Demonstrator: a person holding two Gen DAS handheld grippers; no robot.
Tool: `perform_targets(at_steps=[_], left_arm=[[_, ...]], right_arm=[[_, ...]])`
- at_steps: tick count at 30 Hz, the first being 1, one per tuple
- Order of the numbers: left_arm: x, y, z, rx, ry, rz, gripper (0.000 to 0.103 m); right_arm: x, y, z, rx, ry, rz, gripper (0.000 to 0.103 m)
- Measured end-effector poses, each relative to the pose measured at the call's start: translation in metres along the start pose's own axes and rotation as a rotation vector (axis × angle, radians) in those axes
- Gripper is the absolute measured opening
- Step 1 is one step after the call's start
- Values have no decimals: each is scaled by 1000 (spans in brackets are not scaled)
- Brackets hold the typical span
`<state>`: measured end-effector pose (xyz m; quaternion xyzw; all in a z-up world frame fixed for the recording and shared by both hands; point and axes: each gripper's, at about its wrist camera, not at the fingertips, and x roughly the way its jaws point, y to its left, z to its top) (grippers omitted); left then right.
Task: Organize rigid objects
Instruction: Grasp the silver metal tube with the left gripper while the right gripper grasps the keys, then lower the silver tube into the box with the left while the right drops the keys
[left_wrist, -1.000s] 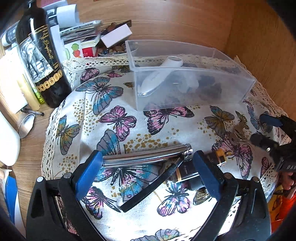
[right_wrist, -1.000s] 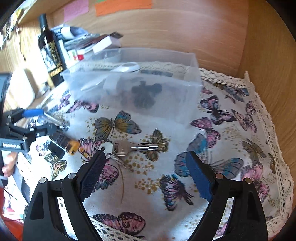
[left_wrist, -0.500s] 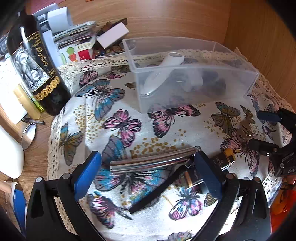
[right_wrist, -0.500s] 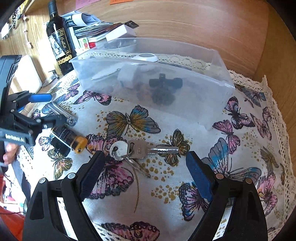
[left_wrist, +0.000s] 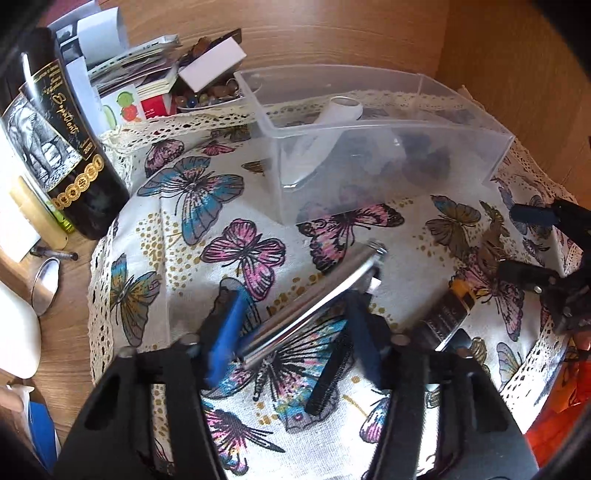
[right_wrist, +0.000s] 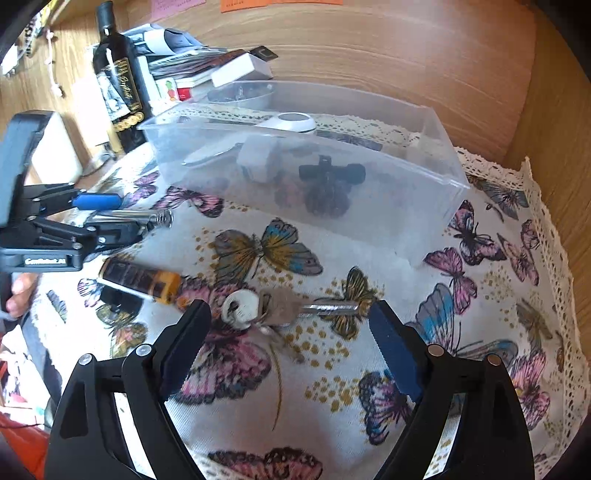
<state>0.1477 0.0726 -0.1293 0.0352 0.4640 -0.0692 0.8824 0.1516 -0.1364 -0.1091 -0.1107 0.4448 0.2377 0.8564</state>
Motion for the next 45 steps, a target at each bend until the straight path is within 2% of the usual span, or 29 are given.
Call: perform_targets(at_steps=[1, 4, 7, 12, 13, 17, 22, 26, 38, 45], left_arm=[[-1, -2, 1, 6, -3, 1, 38], [-2, -10, 2, 37, -7, -13, 27], [0, -19, 5, 75, -5, -20, 26], [10, -29, 14, 94, 2, -42, 26], [11, -30, 15, 95, -2, -44, 26], [11, -35, 13, 113, -20, -36, 15], [1, -35, 8, 92, -42, -7, 15], [-19, -29, 5, 71, -91, 5, 15], [-67, -20, 18, 0, -250, 0, 15], [-86, -17, 42, -26, -343, -5, 15]], right_arm=[[3, -1, 2, 8, 6, -10, 85], [16, -10, 6, 49, 43, -3, 85], [19, -11, 7, 49, 47, -2, 85], [17, -10, 5, 37, 33, 5, 67], [17, -9, 5, 36, 30, 7, 59], [13, -7, 2, 29, 20, 7, 59], [12, -6, 3, 39, 6, -2, 59], [5, -6, 3, 44, -24, -18, 59], [-45, -8, 19, 66, -196, -52, 59], [-65, -16, 38, 84, -287, -59, 59]])
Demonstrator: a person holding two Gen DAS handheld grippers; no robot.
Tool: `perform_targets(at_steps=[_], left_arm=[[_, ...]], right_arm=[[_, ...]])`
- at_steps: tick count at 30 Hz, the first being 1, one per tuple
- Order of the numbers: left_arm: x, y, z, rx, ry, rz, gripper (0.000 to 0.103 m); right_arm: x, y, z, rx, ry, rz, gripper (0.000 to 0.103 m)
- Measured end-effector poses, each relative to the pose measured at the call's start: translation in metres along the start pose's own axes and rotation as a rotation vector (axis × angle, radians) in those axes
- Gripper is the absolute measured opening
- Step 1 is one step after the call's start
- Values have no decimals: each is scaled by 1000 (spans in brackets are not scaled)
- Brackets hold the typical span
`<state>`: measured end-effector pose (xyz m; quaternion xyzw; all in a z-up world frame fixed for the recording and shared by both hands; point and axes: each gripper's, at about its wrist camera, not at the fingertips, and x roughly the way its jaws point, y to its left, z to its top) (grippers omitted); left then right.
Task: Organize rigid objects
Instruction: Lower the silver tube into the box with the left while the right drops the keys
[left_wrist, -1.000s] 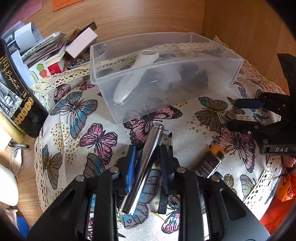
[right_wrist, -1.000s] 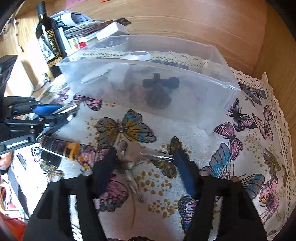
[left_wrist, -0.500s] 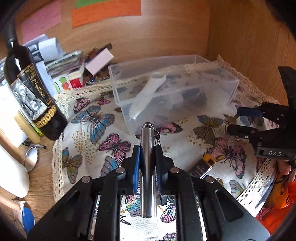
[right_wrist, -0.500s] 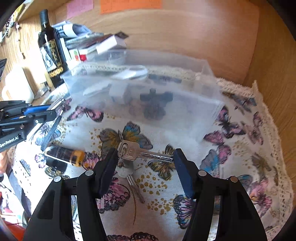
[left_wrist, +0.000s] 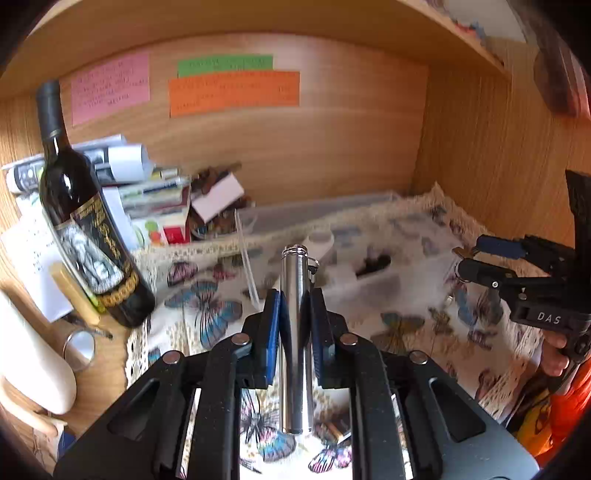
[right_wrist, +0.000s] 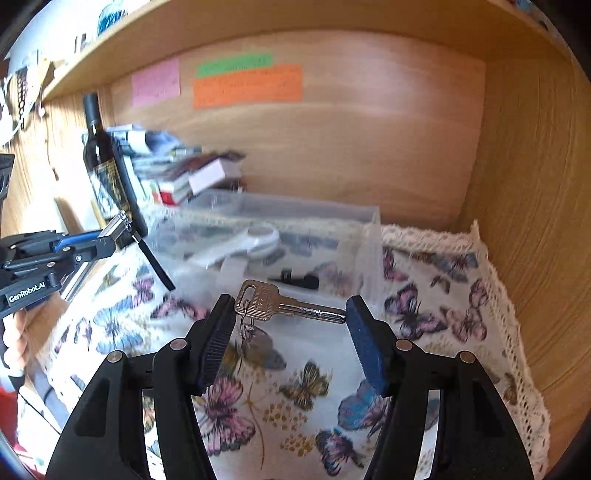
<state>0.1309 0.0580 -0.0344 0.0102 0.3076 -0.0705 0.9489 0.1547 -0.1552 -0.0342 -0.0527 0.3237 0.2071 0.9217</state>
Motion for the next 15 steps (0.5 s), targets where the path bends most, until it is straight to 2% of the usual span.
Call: perform_targets(at_steps=[8, 15], left_arm=[[-1, 2, 30, -34, -57, -12, 15], [22, 2, 46, -44, -43, -7, 15]], right_arm=[[-4, -10, 30, 14, -82, -5, 59], [6, -14, 41, 13, -102, 1, 59]])
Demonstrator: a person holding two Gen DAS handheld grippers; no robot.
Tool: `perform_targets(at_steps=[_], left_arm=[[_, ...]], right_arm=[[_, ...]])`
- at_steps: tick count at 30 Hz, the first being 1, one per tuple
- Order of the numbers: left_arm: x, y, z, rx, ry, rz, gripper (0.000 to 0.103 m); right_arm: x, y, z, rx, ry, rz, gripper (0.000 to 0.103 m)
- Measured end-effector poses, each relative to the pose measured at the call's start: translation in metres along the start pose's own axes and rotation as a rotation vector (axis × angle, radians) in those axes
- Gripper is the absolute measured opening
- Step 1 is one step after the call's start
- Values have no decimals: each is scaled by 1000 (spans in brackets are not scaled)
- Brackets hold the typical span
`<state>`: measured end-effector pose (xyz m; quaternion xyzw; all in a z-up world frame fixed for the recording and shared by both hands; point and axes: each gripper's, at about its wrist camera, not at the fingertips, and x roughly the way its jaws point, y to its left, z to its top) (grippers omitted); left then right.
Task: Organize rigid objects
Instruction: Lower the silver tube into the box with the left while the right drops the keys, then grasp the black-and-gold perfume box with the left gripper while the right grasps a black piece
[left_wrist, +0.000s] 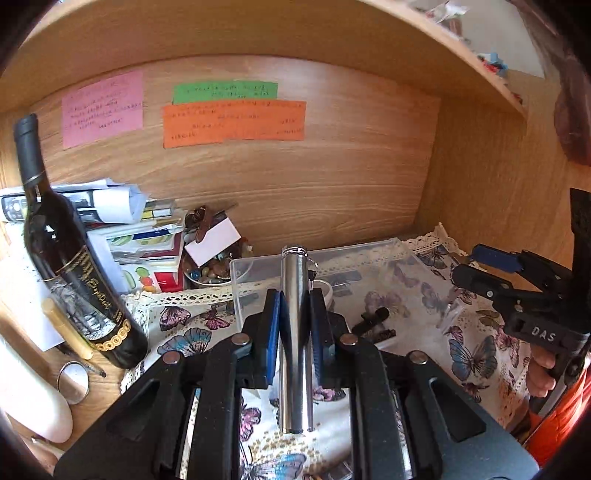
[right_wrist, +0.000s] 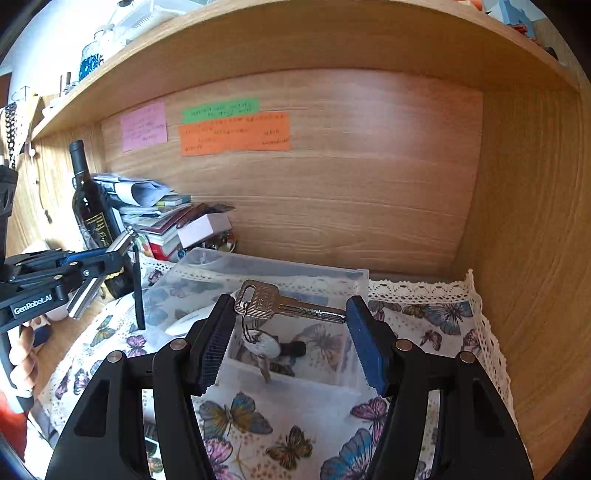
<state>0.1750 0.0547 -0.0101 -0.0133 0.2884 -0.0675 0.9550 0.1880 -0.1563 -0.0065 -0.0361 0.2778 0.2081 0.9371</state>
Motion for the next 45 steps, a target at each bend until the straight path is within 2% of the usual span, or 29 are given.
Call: perform_targets(at_steps=[8, 16, 22, 29, 34, 38, 40, 43, 45], left_arm=[[51, 8, -5, -44, 112, -10, 15], [84, 5, -17, -37, 198, -26, 15], [92, 2, -22, -24, 230, -40, 15], [83, -6, -19, 1, 212, -33, 16], [59, -10, -17, 17, 165, -28, 38], [35, -16, -19, 53, 111, 13, 55], [22, -16, -23, 63, 89, 31, 69], [6, -16, -30, 62, 72, 55, 83], [-3, -16, -40, 58, 73, 60, 87]], right_arm=[[27, -4, 3, 20, 28, 13, 59], [66, 0, -5, 19, 123, 38, 59], [91, 6, -17, 6, 218, 70, 59], [95, 12, -20, -22, 253, 79, 60], [80, 14, -14, -23, 223, 78, 61], [58, 19, -10, -31, 176, 77, 68], [46, 22, -9, -38, 152, 83, 70], [27, 27, -12, -58, 129, 96, 72], [18, 31, -15, -68, 117, 101, 76]])
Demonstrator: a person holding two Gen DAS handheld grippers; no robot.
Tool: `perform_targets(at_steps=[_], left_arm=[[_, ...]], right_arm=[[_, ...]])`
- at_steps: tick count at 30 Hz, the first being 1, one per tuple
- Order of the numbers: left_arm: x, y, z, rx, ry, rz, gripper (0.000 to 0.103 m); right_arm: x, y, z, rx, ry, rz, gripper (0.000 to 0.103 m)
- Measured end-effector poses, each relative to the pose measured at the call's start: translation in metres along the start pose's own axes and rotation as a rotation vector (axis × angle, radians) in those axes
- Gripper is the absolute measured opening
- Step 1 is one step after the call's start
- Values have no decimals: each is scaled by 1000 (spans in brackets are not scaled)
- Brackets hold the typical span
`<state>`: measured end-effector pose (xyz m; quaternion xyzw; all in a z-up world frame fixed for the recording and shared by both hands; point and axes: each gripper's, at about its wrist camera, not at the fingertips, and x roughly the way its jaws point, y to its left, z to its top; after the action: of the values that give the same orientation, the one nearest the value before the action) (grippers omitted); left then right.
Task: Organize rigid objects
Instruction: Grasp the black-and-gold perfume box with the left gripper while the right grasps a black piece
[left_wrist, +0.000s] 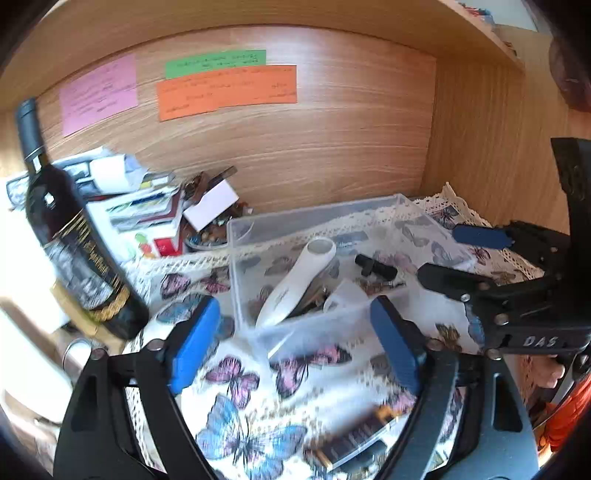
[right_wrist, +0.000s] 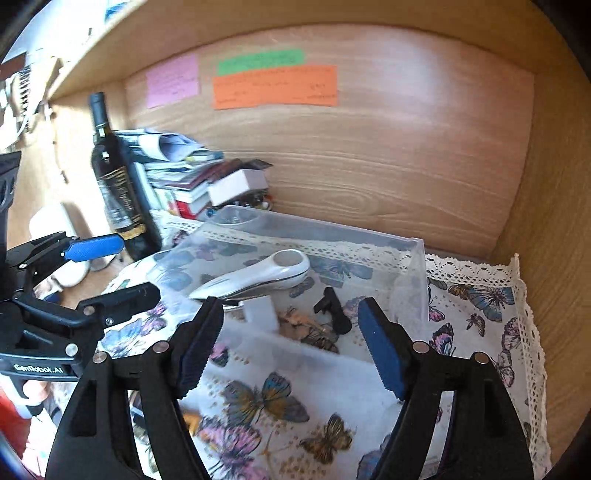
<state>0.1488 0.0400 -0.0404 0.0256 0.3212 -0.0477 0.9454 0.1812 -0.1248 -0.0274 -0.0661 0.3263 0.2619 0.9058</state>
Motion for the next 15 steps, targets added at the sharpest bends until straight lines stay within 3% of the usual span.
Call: perform_targets(at_steps=[8, 15], left_arm=[[7, -8, -45, 19, 128, -30, 90], [29, -26, -74, 41, 261, -126, 89]], right_arm=[[-16, 7, -30, 24, 19, 11, 81], [-17, 4, -63, 63, 86, -13, 81]])
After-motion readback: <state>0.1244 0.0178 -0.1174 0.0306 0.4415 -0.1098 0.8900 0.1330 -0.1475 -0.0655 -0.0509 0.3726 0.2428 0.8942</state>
